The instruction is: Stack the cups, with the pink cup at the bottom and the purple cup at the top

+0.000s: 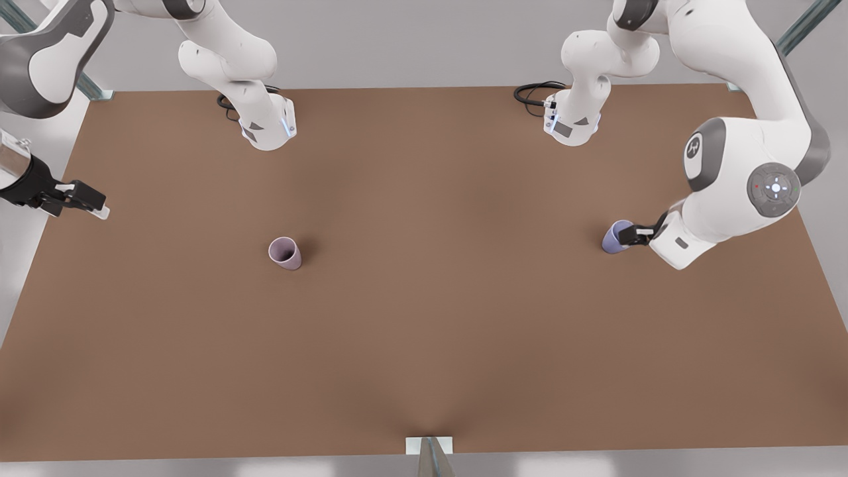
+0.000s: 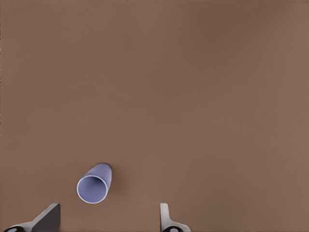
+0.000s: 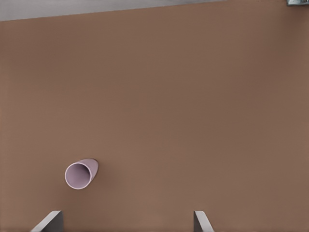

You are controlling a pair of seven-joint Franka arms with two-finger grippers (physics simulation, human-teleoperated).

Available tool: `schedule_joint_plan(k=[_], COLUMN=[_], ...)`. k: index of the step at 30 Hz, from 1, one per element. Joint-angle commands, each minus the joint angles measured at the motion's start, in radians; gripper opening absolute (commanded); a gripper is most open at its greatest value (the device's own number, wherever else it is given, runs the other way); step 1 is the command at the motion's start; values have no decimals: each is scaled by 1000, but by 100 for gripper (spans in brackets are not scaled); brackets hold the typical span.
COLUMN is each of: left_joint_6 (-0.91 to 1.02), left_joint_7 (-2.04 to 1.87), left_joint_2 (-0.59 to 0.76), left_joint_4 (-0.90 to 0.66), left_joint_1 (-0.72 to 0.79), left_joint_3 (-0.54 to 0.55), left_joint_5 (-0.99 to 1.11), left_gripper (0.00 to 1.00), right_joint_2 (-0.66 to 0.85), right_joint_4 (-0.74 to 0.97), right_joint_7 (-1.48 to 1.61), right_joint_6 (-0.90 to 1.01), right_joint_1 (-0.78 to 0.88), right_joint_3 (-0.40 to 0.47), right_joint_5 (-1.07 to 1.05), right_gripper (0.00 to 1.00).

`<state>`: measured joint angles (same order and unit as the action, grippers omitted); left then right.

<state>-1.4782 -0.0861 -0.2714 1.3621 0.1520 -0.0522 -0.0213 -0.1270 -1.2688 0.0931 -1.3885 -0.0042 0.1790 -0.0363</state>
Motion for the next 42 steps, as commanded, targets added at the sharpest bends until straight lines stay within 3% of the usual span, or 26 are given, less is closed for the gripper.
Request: schedule_joint_plan(k=[1,9,13,17,19,23,33,42], left_joint_6=[-54,-53,-56,-134,-205,-205,-206,-205], left_joint_7=[6,16,17,19,19,19,19,19], left_joint_2=[0,-2,-2,49,93,87,64,54], left_joint_4=[-1,12,15,158,256,261,261,261], left_joint_1=[0,1,0,3,3,3,3,3], left_joint_3=[0,-6,-6,-20,-21,-24,-24,-24], left_joint_5=[9,7,7,7,7,7,7,7], left_gripper=[100,100,100,100,100,100,100,100], right_joint_2=[-2,-51,-72,-36,-92,-54,-56,-80], right_joint_4=[0,-55,-138,-373,-370,-555,-784,-859], right_joint_7=[50,62,62,68,85,117,212,249], right_joint_6=[-4,-6,-113,-380,-392,-583,-800,-880], right_joint_1=[-11,72,214,313,323,339,342,342], right_joint_3=[4,-16,-30,-41,-35,-38,-39,-39], right_joint_5=[-7,-8,-20,-17,-22,-22,-22,-22], right_gripper=[100,100,100,100,100,100,100,100])
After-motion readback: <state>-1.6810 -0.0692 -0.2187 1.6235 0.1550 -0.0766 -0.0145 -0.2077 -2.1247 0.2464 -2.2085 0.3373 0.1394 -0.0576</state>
